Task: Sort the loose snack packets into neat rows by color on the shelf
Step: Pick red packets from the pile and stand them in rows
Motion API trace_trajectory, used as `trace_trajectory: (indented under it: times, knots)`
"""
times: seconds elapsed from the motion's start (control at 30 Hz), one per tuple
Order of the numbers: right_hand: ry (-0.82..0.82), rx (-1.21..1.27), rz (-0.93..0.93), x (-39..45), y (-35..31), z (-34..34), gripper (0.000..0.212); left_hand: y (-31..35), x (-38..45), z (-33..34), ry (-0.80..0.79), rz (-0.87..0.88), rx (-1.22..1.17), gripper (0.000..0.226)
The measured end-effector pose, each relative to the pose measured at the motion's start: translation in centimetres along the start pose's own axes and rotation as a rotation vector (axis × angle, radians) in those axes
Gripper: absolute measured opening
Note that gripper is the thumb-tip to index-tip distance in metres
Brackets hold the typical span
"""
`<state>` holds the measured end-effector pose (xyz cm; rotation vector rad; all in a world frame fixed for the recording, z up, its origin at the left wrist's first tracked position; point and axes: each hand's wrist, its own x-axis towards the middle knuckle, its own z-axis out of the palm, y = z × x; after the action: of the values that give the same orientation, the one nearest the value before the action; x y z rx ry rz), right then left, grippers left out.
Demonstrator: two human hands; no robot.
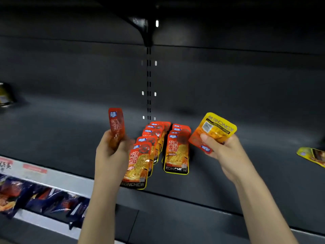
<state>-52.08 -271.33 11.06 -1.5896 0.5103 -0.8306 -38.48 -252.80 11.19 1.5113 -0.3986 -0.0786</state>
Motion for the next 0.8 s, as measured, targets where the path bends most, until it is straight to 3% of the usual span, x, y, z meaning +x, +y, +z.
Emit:
trace_trajectory:
  times: [0.13, 0.33, 0.47, 0.7, 0.8]
  knots:
    - [0.028, 0.086, 0.090, -0.7, 0.8, -0.9, 0.015, -0.3, -0.5, 0.7, -0.067, -0.001, 0.046, 0.010]
    - [0.112, 0.162, -0.005, -0.8, 1.2, -1.2, 0.016, -0.2, -0.8, 1.4, -0.111, 0.057, 0.113, 0.010]
    - [0.258, -0.149, -0.069, -0.5, 1.8, -1.4, 0.011, -0.3, -0.8, 1.6, -0.118, 0.067, 0.124, 0.009]
    - [0.304, -0.250, -0.111, -0.7, 1.6, -0.4, 0.032, -0.6, -0.6, 2.1, -0.116, 0.068, 0.113, 0.009]
    - [0.305, -0.249, -0.088, -0.7, 1.6, -0.5, 0.031, -0.5, -0.8, 2.6, -0.135, 0.067, 0.107, 0.009]
